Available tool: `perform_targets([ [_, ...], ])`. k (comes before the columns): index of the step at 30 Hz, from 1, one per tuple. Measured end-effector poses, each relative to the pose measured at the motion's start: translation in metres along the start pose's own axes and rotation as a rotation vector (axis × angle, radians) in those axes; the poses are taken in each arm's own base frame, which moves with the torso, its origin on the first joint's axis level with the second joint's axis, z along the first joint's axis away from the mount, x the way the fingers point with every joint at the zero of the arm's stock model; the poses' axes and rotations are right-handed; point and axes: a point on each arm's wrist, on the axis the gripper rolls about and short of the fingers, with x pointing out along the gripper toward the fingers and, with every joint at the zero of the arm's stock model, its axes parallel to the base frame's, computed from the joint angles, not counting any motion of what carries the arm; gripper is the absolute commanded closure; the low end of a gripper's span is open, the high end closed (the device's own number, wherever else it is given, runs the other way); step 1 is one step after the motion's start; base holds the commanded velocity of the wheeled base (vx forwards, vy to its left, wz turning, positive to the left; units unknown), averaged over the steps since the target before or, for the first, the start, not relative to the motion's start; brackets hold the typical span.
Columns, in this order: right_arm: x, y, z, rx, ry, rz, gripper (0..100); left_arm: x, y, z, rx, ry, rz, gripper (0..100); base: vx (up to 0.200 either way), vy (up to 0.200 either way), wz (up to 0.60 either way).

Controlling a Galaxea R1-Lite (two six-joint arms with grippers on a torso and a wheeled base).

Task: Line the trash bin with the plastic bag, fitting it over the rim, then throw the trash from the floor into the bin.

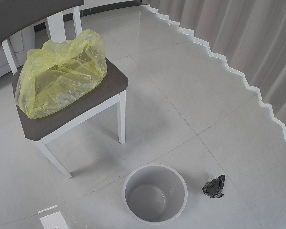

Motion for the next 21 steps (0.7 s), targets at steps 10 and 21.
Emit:
perform_targets([
  [10,0.005,0.002,0.025,0.011,0.002,0.021,0,0.111,0.01,0.029,0.084,0.21,0.074,0,0.0,0.0,0.0],
  [21,0.013,0.003,0.043,0.016,0.014,0.021,0,0.219,0.011,0.034,0.156,0.333,0.172,0,0.0,0.0,0.0],
])
